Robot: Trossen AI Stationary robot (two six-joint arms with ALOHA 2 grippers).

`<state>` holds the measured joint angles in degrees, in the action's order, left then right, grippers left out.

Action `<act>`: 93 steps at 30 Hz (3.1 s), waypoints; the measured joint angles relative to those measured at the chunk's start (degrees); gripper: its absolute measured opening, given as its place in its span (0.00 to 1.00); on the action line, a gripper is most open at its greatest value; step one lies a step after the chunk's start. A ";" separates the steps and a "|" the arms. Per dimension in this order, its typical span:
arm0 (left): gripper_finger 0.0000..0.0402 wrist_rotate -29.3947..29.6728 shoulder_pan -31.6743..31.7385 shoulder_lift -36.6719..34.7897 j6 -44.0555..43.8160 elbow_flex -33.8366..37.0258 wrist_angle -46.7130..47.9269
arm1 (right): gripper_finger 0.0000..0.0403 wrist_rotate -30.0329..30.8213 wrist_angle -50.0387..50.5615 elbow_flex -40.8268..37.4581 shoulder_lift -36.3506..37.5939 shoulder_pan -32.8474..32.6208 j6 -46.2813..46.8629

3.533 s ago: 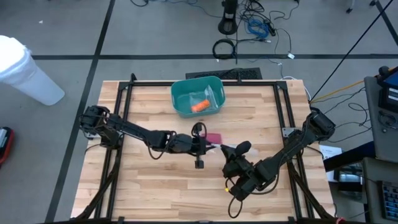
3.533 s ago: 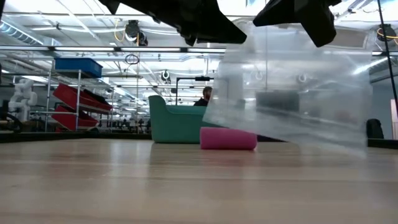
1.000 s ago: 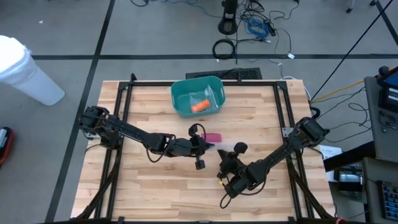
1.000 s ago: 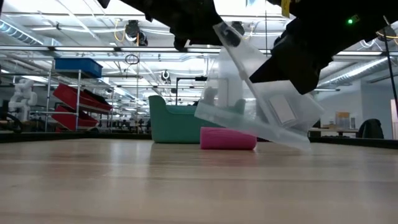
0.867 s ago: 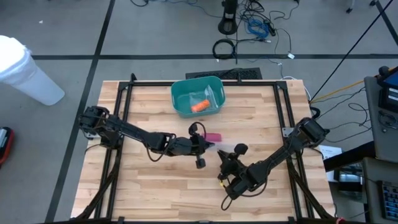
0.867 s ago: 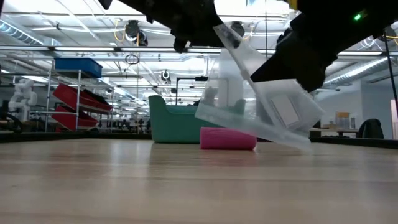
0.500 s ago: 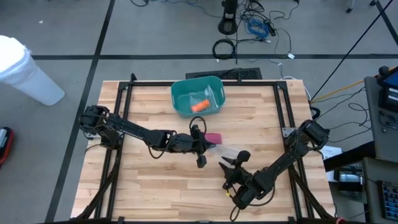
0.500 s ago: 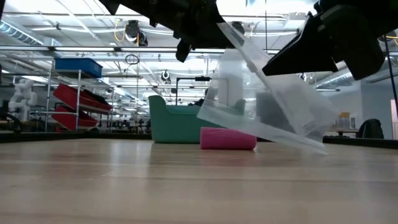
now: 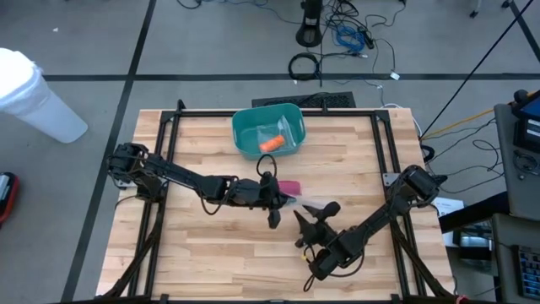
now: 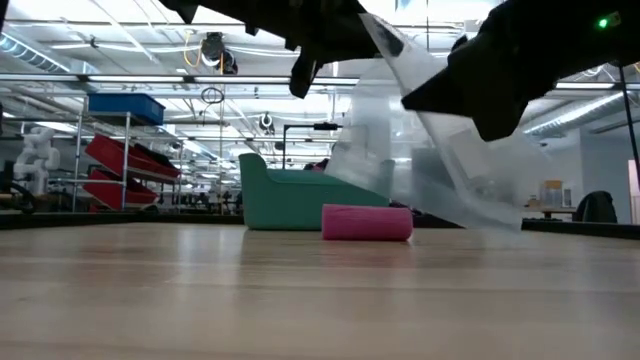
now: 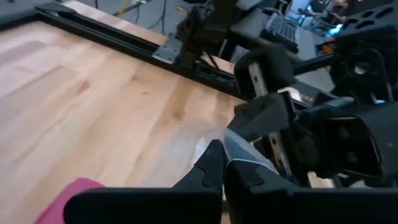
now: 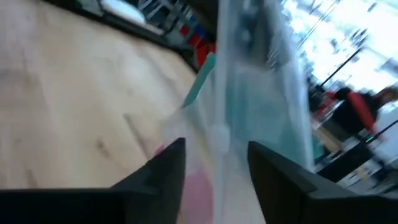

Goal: Roll bandage
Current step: Open the transparent zip bag

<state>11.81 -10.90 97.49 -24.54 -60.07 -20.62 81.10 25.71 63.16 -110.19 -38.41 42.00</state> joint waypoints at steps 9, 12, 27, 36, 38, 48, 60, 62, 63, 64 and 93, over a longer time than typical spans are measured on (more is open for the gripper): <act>0.00 -1.76 -0.55 0.00 -2.20 0.00 -1.04 | 0.05 4.53 -0.20 0.00 0.02 -0.34 -8.45; 0.00 -1.74 -1.03 0.00 -2.20 0.00 -2.06 | 0.02 4.65 -0.20 0.00 0.01 -0.34 -9.24; 0.00 5.31 0.99 0.00 -0.65 0.02 -1.44 | 0.06 0.91 0.04 0.00 3.65 -1.02 -18.37; 0.00 3.73 2.27 -0.02 -2.38 0.02 -3.30 | 0.33 -2.45 21.13 0.00 9.46 -5.65 -6.61; 0.00 3.51 2.27 -0.02 -3.36 0.02 -4.35 | 0.41 -4.94 27.74 0.00 10.54 -5.97 0.89; 0.00 3.32 5.13 -0.02 -6.84 0.02 -7.32 | 0.78 -9.25 38.74 -2.05 11.08 0.63 18.01; 0.00 1.90 7.19 -0.01 -12.69 0.02 -8.19 | 0.66 -0.23 30.63 -1.90 9.31 7.43 10.98; 0.00 1.79 7.54 -0.02 -12.87 0.02 -8.27 | 0.63 -0.22 28.46 -1.90 9.31 7.49 9.75; 0.00 1.79 7.74 -0.02 -13.42 0.02 -8.57 | 0.62 -0.18 27.39 -1.90 9.31 7.23 9.54; 0.00 1.79 8.01 -0.02 -14.06 0.02 -8.99 | 0.61 -0.17 26.53 -1.90 9.31 6.86 9.55; 0.00 -4.15 8.92 -0.02 -15.62 0.02 -11.91 | 0.41 8.96 -2.05 -13.92 9.06 11.04 -4.05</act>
<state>7.66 -1.98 97.48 -40.16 -60.05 -32.54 90.06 23.66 49.23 -101.13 -27.37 37.95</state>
